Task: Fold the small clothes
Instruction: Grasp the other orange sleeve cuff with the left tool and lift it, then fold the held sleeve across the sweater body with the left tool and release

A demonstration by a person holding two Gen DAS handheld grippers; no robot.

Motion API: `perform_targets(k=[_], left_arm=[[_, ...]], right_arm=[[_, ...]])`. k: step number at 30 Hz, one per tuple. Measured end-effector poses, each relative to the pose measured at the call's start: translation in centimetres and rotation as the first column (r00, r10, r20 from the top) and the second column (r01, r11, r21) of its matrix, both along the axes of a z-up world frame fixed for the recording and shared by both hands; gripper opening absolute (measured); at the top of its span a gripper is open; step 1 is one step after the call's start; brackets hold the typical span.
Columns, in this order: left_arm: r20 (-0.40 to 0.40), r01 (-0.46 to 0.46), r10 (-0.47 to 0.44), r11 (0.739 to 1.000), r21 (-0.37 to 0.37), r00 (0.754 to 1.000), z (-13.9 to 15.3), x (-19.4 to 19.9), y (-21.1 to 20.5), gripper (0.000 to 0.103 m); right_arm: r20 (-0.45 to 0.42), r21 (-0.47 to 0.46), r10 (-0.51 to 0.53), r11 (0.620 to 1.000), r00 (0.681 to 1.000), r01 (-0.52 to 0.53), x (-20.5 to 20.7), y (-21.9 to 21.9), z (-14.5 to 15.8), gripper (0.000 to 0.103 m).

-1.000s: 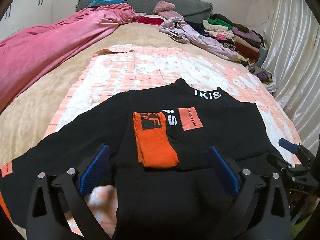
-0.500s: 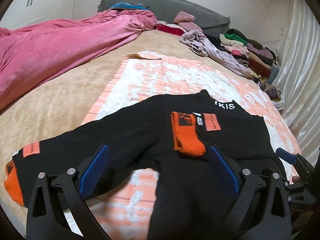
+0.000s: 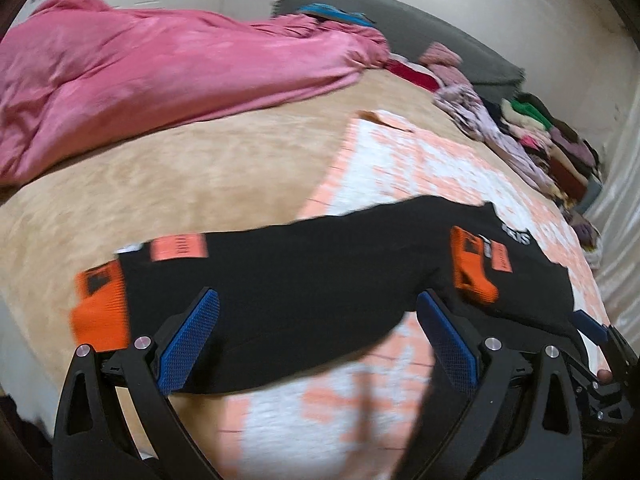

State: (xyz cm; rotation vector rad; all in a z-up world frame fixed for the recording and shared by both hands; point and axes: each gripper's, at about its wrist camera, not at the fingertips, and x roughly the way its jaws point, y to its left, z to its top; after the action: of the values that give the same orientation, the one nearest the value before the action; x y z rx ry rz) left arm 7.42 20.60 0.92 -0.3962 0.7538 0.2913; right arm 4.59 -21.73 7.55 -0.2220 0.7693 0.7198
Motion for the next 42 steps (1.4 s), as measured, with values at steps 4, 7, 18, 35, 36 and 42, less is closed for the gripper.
perform_targets(k=[4,7,18,35,36,42], left_arm=[[0.001,-0.067,0.067,0.997,0.025,0.998,0.2,-1.6,2.1,0.098],[-0.003,-0.116,0.116,0.993,0.016,0.993,0.0,-3.0,3.9,0.098],[-0.059,-0.258,0.255,0.964,-0.060,0.965,-2.8,-6.9,9.7,0.098],[0.032,-0.200,0.211,0.957,-0.209,0.977,-3.9,-5.7,9.7,0.016],[0.056,-0.187,0.202,0.961,-0.206,0.978,-3.3,-5.6,9.3,0.015],[0.177,-0.073,0.106,0.980,-0.183,0.978,1.2,-3.5,6.0,0.015]], right_arm=[[0.004,-0.001,0.032,1.000,0.999,-0.032,-0.6,1.7,0.2,0.093],[0.006,0.001,0.053,0.999,0.999,-0.053,-0.8,3.0,0.3,0.093],[-0.006,0.005,0.115,0.993,0.993,-0.115,-1.9,6.8,0.3,0.093],[-0.048,0.003,0.062,0.998,0.997,-0.062,-1.7,5.3,-1.2,0.093],[-0.052,0.005,0.054,0.999,0.997,-0.054,-1.5,5.1,-1.3,0.093],[-0.073,0.037,-0.028,0.999,0.997,0.031,0.1,1.8,-1.2,0.093]])
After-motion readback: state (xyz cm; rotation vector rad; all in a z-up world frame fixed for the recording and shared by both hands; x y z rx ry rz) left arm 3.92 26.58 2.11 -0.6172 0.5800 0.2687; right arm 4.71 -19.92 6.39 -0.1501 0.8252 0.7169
